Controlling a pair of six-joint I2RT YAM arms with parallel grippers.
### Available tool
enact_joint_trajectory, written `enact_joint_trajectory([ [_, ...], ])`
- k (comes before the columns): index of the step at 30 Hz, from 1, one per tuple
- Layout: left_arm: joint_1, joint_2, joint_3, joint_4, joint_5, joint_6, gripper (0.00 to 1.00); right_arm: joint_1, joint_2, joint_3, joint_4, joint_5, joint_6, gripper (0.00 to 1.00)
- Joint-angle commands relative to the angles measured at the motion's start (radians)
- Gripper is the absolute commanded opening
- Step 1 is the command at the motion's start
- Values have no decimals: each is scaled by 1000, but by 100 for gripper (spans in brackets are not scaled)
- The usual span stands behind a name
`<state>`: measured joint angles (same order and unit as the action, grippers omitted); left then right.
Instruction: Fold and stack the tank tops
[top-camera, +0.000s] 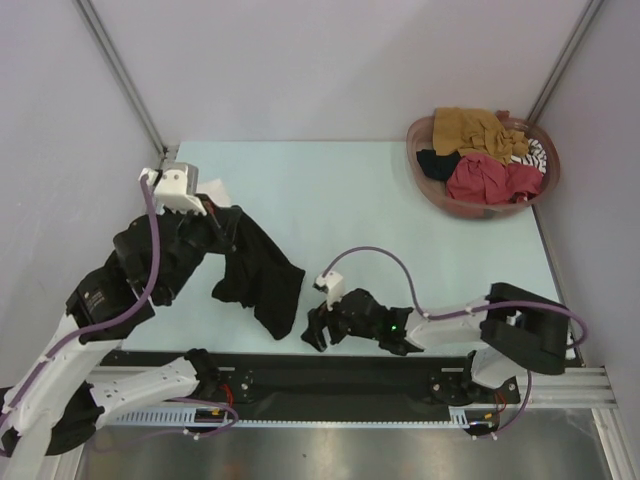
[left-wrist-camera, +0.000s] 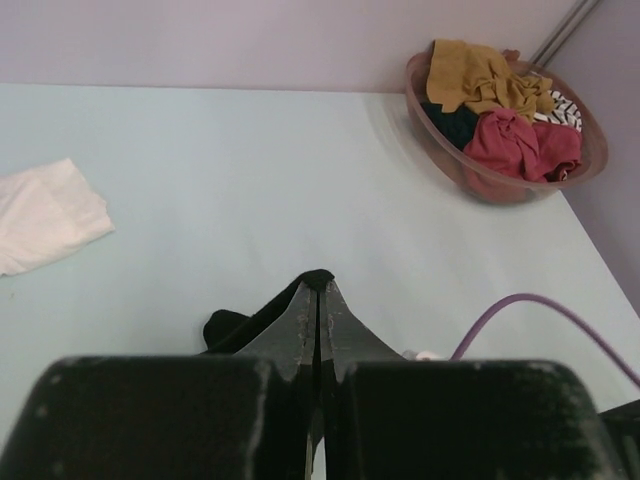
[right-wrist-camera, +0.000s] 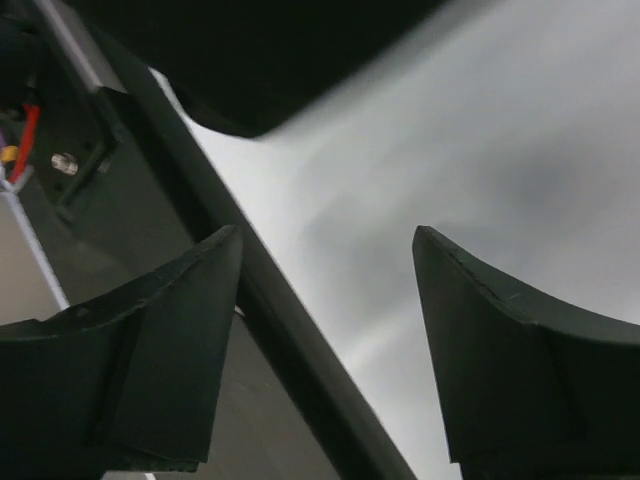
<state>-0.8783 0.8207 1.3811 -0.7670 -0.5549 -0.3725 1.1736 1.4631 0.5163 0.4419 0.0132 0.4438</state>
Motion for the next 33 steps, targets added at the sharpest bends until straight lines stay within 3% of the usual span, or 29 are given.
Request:
enact_joint_trajectory([
  [1,7,18,91,23,-11,33,0,72,112,99,165,79,-2,78],
  [6,9,54,197,32,-17,26,0,126,227,204,288,212,29,83],
  [10,7,115,339,20,1,27,0,135,250,283,265,304,7,84],
  [12,7,136,386,6,22,33,0,132,243,295,242,363,9,76],
  [13,7,149,418,-3,27,37,0,129,234,304,227,378,10,64],
  [16,7,147,437,-5,39,41,0,91,180,310,123,462,42,46],
  [19,7,132,434,-6,30,44,0,32,105,283,86,475,49,47],
  [22,7,120,438,-9,16,47,0,-3,49,248,103,429,-17,65],
  [24,7,120,447,-15,13,47,0,-20,33,255,77,416,-45,65],
  [26,7,115,463,-25,19,46,0,-58,20,254,69,387,-40,30],
  [27,7,109,466,-28,19,41,0,-74,7,246,64,367,-28,5],
  [28,7,104,469,-32,23,40,0,-93,-3,245,61,343,-25,0],
  [33,7,77,443,-57,4,27,0,-176,-76,226,-59,321,15,0],
])
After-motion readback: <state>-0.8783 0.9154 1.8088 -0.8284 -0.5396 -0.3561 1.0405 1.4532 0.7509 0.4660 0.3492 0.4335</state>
